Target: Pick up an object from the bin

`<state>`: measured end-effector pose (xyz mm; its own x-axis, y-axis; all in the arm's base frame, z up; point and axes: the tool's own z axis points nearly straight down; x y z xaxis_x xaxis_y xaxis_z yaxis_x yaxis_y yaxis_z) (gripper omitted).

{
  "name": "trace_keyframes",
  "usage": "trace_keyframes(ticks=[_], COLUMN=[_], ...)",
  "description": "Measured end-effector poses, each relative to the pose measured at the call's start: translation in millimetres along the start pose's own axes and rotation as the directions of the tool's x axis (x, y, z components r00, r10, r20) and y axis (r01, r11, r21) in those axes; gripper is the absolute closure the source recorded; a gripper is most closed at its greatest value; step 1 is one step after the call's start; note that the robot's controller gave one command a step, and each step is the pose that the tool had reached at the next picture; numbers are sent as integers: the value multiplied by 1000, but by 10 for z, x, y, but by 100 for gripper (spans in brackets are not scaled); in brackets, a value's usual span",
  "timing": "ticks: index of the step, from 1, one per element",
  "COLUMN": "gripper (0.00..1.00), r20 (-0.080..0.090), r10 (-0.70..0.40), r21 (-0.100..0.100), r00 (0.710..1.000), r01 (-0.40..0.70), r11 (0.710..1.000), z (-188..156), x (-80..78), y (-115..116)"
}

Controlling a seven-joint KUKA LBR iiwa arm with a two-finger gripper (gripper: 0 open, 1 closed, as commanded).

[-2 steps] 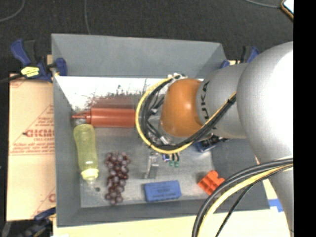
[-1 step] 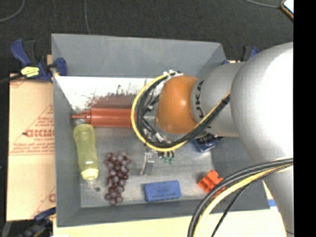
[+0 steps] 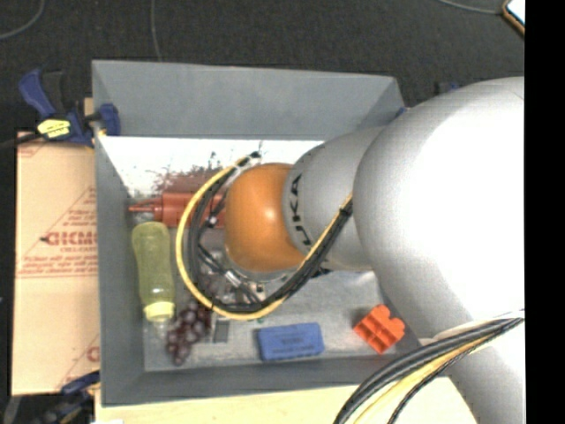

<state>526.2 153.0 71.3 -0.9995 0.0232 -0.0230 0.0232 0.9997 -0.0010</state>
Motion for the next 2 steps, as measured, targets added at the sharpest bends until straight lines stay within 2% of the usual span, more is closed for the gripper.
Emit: trace_keyframes(ticks=[1, 2], gripper=[0, 0], r20=[0, 2], r10=[-25, -409], r21=[-2, 0], r00=[1000, 913], r01=[25, 409], r11=[1000, 913], z=[0, -509], x=[99, -276], y=[275, 105])
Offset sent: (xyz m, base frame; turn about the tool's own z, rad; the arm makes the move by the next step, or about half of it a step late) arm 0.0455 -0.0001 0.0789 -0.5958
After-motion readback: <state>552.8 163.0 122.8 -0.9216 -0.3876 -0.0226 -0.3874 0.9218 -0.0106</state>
